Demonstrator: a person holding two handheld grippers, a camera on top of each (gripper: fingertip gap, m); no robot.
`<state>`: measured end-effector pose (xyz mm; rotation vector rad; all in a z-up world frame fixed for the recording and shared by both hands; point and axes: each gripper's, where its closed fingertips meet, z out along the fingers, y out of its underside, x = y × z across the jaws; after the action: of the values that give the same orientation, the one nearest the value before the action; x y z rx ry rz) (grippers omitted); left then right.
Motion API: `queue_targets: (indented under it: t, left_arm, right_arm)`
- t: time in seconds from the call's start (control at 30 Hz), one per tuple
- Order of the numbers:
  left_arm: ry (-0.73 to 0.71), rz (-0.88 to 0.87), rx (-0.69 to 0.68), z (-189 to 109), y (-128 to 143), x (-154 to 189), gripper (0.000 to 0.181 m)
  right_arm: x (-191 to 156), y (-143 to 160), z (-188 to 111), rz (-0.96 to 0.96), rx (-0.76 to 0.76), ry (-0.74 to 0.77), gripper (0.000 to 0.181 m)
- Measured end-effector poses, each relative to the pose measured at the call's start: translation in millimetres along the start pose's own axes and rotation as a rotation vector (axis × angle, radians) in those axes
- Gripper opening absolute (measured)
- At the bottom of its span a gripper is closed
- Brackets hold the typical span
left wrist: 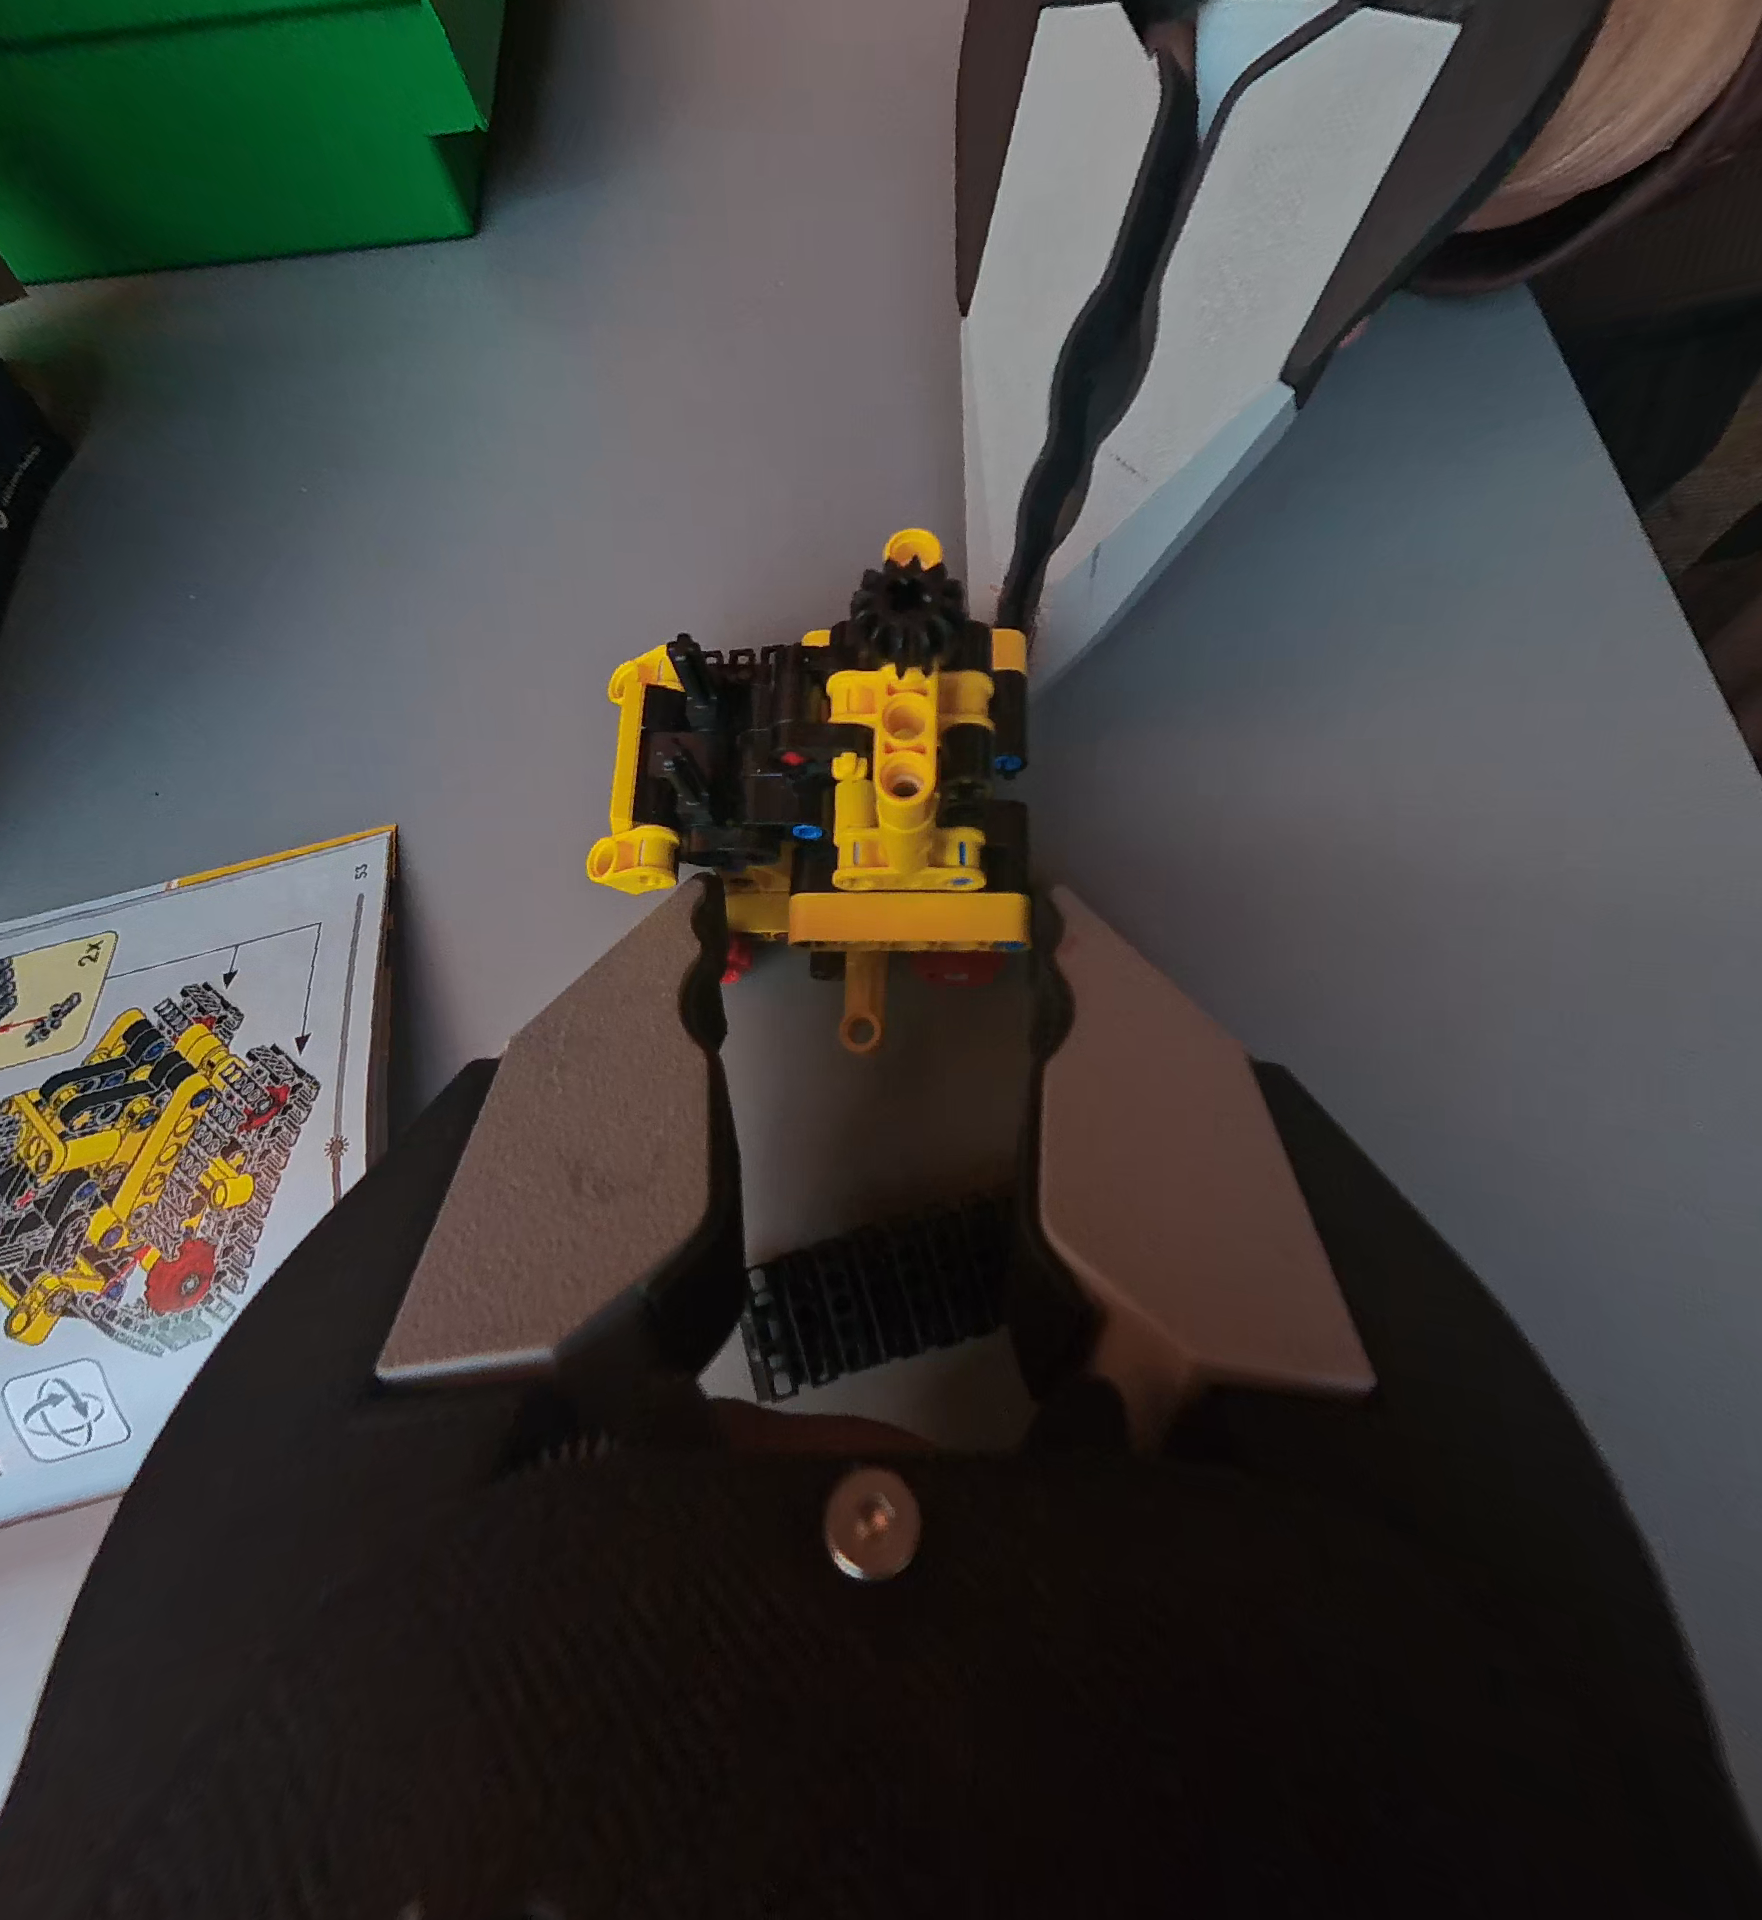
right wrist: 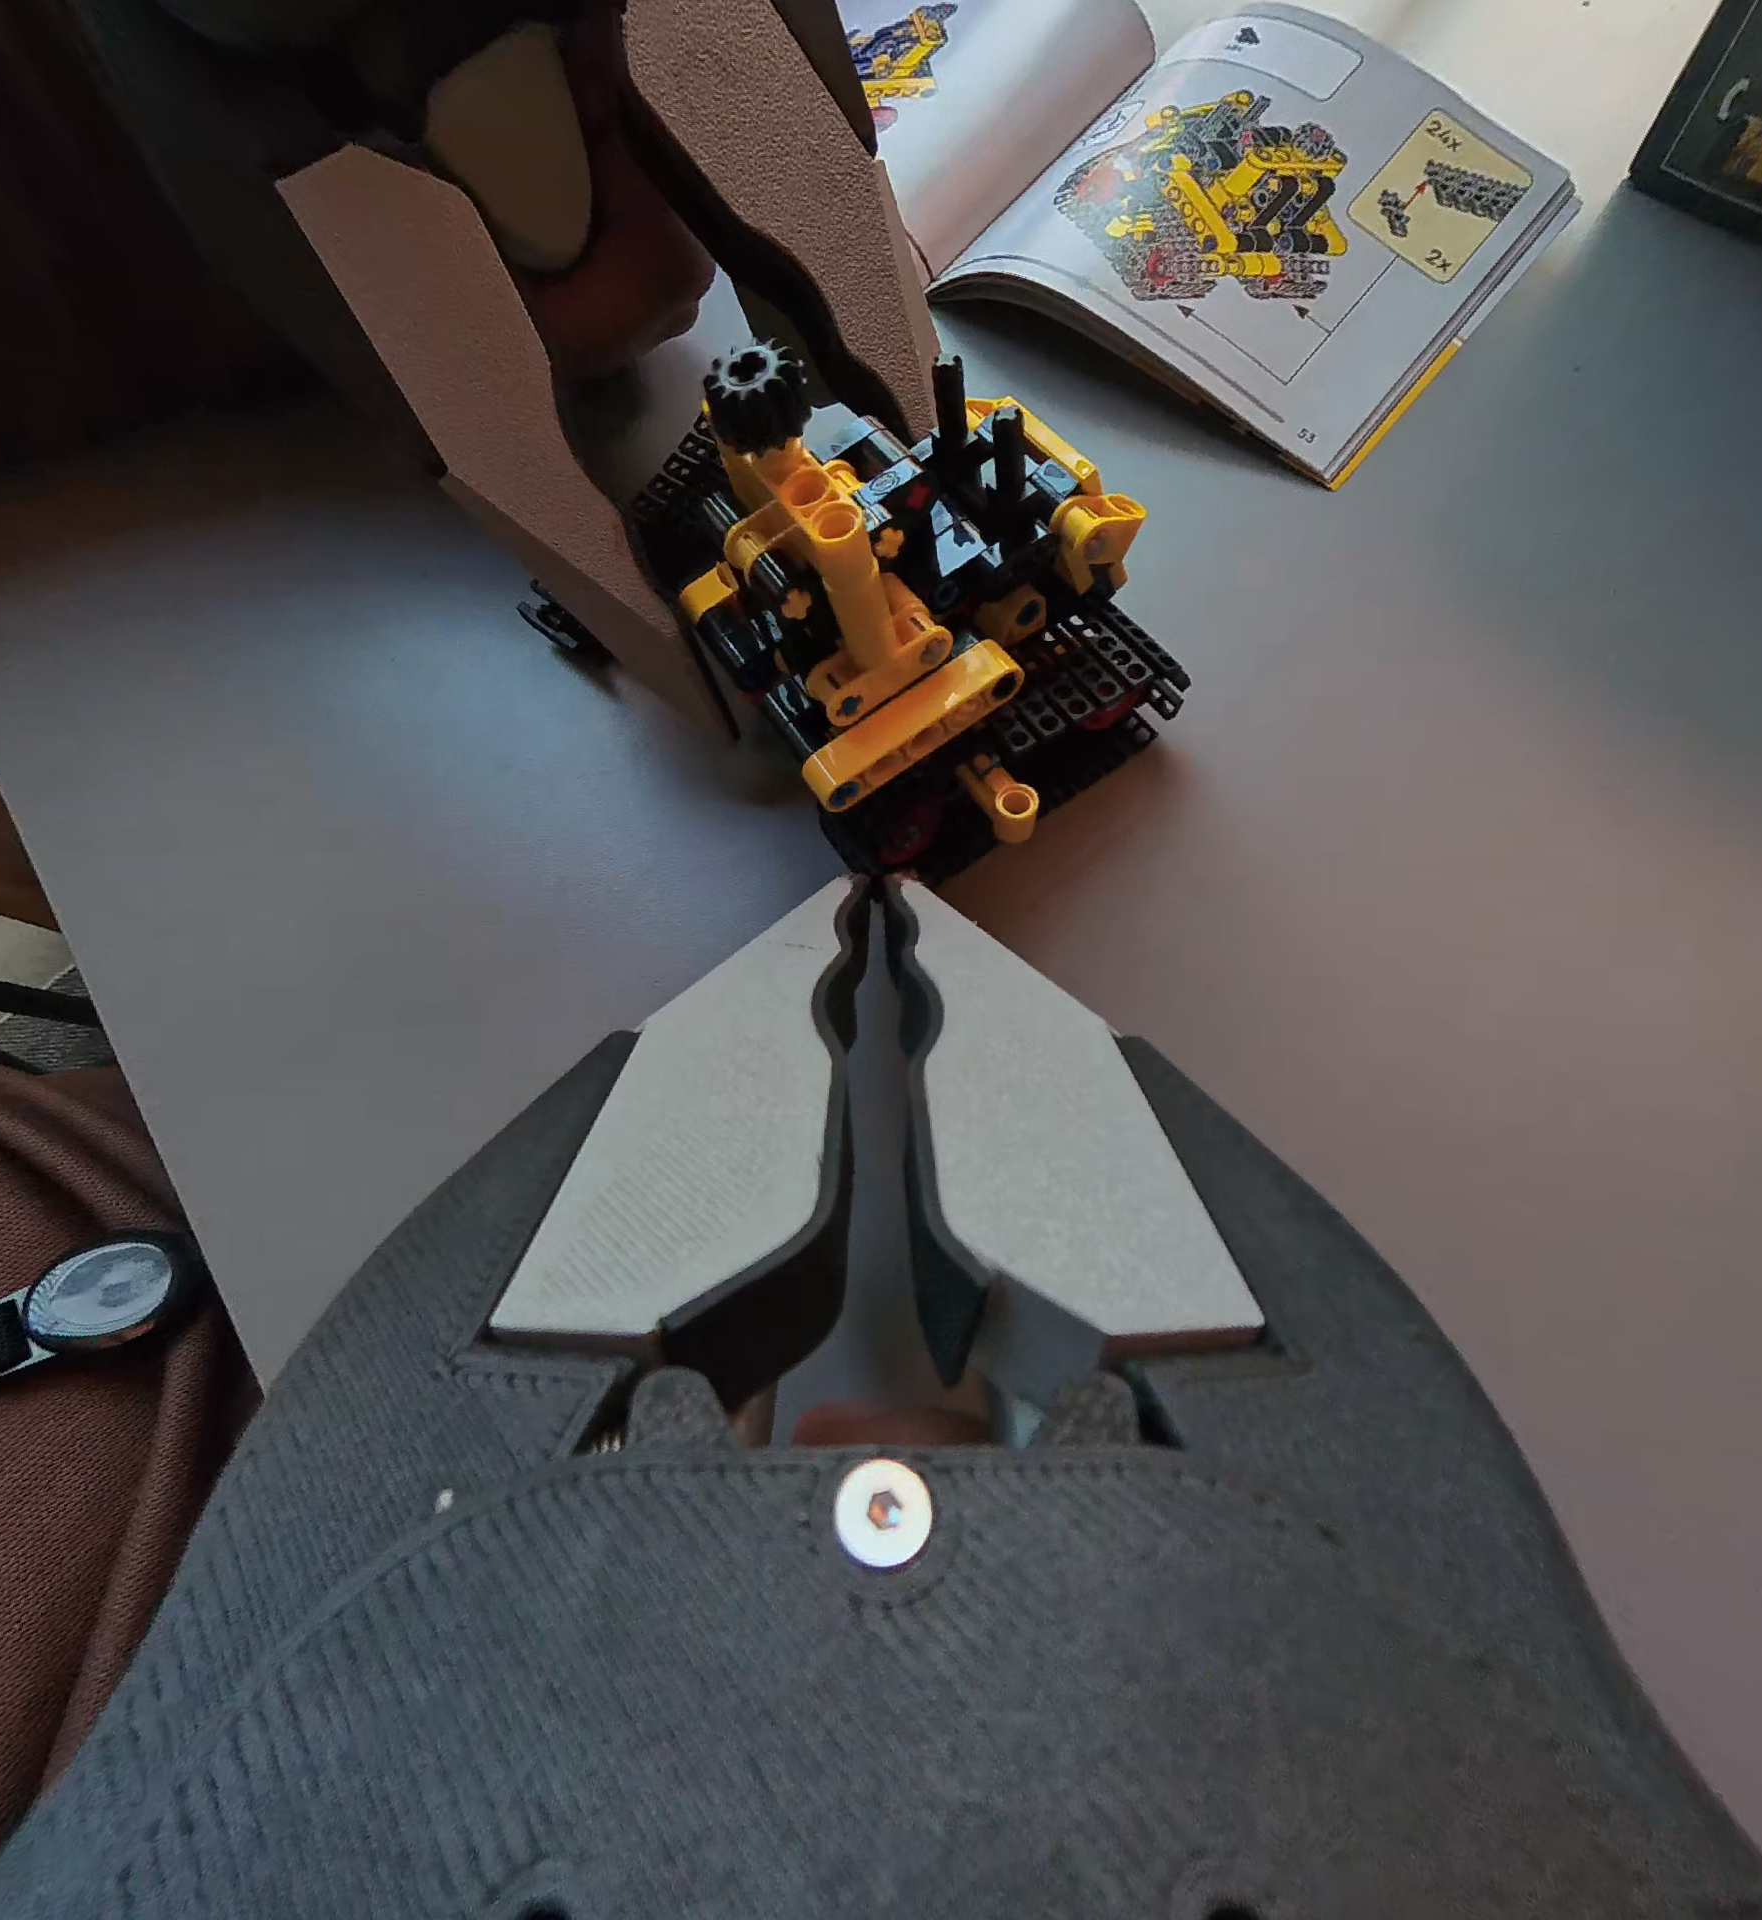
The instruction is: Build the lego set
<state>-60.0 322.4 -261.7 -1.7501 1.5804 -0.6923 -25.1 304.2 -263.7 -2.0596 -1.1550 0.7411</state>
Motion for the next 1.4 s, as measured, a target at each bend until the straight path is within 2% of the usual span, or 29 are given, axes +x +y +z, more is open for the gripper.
queue_targets:
  t: [0.97,1.4]
  left_arm:
    - [0.002,-0.015,0.002,-1,1,-8,0.056]
    - [-0.013,-0.017,-0.001,-1,2,-11,0.056]
  right_arm:
    - [9,-7,3,-0.454,0.022,0.215,0.000]
    - [13,-8,5,-0.493,0.016,0.242,0.000]
